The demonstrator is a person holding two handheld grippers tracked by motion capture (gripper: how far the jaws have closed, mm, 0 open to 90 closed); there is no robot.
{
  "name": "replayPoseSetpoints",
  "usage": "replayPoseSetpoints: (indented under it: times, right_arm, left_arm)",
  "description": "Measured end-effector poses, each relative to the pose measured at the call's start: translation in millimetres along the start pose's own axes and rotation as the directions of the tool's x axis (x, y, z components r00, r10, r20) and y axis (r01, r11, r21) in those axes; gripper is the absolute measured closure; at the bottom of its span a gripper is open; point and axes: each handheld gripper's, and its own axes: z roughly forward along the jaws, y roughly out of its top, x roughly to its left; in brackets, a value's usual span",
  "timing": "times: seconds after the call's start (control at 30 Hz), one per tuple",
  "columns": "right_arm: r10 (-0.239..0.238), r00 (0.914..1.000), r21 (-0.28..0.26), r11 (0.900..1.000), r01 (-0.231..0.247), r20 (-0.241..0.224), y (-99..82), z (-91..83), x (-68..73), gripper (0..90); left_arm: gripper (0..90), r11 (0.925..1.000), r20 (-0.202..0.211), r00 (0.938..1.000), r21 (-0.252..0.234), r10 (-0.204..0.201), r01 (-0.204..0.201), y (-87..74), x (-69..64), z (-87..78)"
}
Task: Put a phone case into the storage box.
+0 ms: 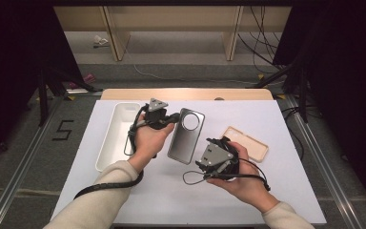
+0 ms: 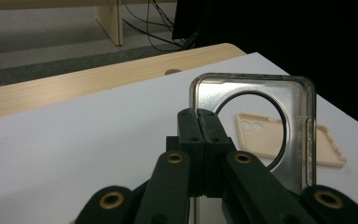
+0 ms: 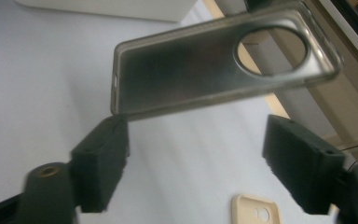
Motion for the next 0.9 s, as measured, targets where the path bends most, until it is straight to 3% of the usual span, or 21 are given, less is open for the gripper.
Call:
replayPoseSetpoints:
  times: [0.17,0.3,0.47,0.9]
  right_arm:
    - [0.043,0.9991,-0.020,0.9989,-0.043,0.007,-5.5,-0.6,-5.6,18.0]
    - [0.100,0.9948,-0.025,0.9946,-0.101,-0.019,-14.9,0.8,-11.8,18.0]
    - [0.174,0.9838,-0.026,0.9842,-0.175,-0.042,-23.6,0.9,-17.6,17.0]
    - [0.207,0.9781,-0.003,0.9784,-0.207,-0.022,-40.1,1.1,-23.5,17.0]
  left_arm:
    - [89.1,0.9999,-0.016,0.9999,-0.010,-0.005,0.005,4.4,7.6,-6.1]
    - [89.1,0.9995,-0.033,0.9993,-0.027,-0.017,0.016,8.5,17.0,-13.3]
    - [89.1,0.9986,-0.054,0.9982,-0.047,-0.026,0.023,13.9,25.6,-20.0]
    - [89.1,0.9952,-0.109,0.9931,-0.092,-0.045,0.035,29.2,46.2,-34.0]
